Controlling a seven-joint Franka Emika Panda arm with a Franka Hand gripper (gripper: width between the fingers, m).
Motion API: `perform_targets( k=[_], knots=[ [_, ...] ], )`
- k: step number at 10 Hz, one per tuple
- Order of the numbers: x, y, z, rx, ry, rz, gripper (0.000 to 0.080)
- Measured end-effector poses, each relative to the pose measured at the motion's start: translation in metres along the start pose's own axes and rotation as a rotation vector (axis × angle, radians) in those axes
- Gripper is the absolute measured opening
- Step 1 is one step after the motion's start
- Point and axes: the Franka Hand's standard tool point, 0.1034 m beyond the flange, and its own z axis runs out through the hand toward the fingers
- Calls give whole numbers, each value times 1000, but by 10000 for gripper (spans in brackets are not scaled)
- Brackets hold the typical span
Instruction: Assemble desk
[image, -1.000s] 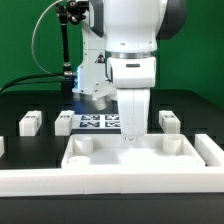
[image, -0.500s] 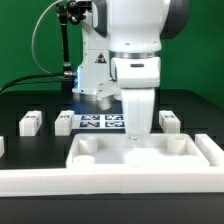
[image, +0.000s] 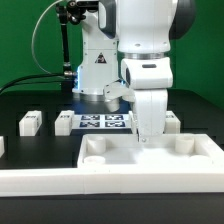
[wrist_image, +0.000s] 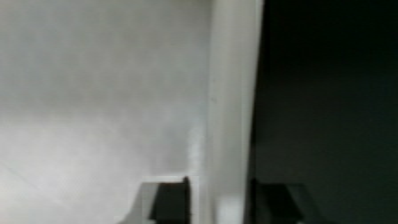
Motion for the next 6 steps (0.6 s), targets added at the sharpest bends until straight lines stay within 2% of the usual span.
perform_targets(
  k=[1, 2, 3, 4, 5, 6],
  knots=[
    [0, 0, 0, 1, 0, 4, 271],
    [0, 0, 0, 1, 0, 5, 271],
    [-1, 0, 0, 1, 0, 5, 455],
    [-1, 0, 0, 1, 0, 5, 577],
    [-1, 0, 0, 1, 0, 5, 577],
    [-1, 0, 0, 1, 0, 5, 635]
  ],
)
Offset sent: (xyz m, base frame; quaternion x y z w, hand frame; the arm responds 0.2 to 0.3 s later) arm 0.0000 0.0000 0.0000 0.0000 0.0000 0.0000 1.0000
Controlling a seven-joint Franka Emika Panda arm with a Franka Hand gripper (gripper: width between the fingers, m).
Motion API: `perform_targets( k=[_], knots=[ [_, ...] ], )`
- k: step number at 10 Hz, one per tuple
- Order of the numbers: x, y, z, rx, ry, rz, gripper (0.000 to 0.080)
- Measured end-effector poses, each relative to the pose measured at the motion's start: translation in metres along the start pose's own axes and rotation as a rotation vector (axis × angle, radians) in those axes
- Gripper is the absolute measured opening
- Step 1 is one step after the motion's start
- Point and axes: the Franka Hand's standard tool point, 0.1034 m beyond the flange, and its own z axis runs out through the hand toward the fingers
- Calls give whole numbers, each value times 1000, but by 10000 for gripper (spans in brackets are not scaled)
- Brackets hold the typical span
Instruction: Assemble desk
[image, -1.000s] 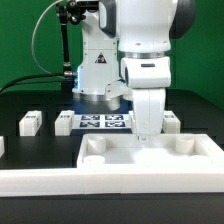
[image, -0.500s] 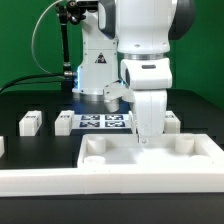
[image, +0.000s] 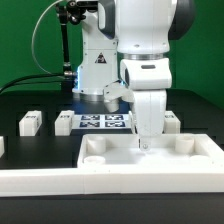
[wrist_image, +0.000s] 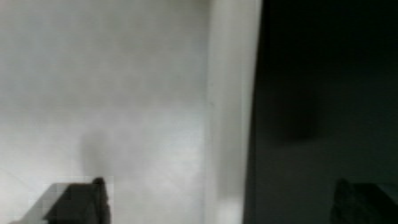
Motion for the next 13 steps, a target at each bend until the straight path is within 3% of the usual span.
perform_targets(
  k=[7, 9, 12, 13],
  knots=[
    [0, 0, -1, -1, 0, 1, 649],
    [15, 3, -23, -31, -9, 112, 649],
    [35, 0, -35, -39, -8, 340, 649],
    [42, 3, -43, -55, -4, 393, 649]
  ],
)
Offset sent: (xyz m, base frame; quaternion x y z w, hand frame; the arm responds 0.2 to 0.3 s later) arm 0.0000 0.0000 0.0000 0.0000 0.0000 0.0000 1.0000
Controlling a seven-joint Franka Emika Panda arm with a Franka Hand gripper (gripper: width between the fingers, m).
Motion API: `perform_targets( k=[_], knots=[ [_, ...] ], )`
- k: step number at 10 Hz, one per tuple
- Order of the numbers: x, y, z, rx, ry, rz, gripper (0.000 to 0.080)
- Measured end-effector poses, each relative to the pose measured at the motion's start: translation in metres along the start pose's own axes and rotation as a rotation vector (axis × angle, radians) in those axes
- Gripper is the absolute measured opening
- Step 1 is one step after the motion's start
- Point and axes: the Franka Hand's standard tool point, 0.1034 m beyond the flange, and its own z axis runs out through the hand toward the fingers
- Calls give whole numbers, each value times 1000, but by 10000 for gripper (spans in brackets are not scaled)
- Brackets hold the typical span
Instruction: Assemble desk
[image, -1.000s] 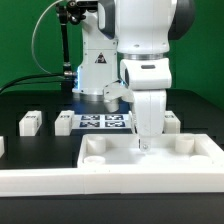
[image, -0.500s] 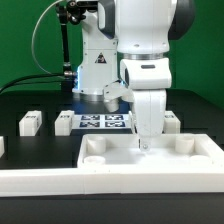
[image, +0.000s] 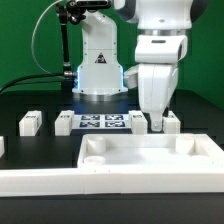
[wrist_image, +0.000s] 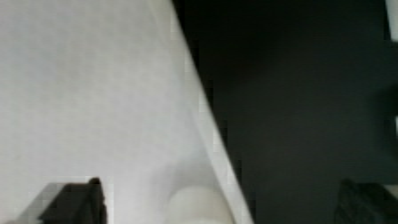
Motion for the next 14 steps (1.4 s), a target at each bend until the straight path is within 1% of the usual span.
perform_targets(
  k=[2, 4, 5, 6, 7, 8, 9, 11, 12, 13, 14],
  knots=[
    [-3, -1, 4, 5, -1, 111, 649],
    [-1, -3, 5, 7, -1, 267, 649],
    [3, -15, 9, 15, -9, 426, 649],
    [9, -25, 9, 19, -19, 538, 649],
    [17, -32, 9, 19, -25, 648, 649],
    [24, -38, 10, 25, -36, 784, 649],
    [27, -41, 12, 29, -35, 852, 649],
    [28, -42, 12, 40, -31, 919, 649],
    [27, -43, 12, 45, -40, 912, 649],
    [25, -45, 12, 56, -64, 916, 649],
    [22, -50, 11, 77, -96, 976, 649]
  ],
)
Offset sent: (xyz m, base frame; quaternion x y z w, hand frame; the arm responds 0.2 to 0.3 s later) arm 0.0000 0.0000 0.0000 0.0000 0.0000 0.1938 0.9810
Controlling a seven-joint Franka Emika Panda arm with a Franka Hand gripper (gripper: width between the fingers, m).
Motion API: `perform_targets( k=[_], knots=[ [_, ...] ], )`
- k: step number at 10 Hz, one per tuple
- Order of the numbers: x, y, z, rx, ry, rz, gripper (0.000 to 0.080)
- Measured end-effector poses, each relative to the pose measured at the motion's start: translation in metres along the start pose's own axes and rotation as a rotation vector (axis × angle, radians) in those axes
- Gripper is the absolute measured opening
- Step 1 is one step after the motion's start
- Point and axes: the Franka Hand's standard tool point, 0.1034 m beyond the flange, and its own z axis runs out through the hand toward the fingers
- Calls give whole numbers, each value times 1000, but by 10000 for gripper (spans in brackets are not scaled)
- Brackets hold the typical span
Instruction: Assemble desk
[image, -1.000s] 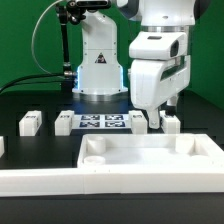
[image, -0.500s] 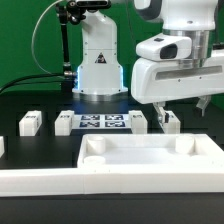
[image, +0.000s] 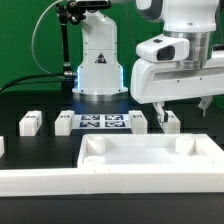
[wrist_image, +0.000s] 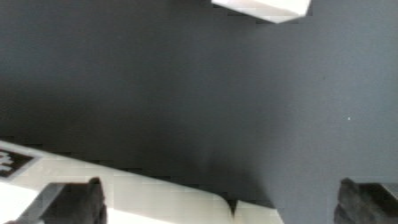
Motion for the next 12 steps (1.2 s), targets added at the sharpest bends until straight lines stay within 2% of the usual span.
perform_targets(
  k=[1, 2, 6, 8, 9, 10, 12],
  knots=[
    [-7, 0, -3, 2, -74, 41, 649],
    [-13, 0, -2, -8, -191, 62, 649],
    [-12, 0, 2, 0, -442, 89, 649],
    [-22, 1, 4, -2, -603, 92, 649],
    [-31, -5, 11, 18, -766, 123, 649],
    [-23, -7, 21, 39, -824, 120, 649],
    [-24, -9, 27, 46, -863, 116, 649]
  ],
)
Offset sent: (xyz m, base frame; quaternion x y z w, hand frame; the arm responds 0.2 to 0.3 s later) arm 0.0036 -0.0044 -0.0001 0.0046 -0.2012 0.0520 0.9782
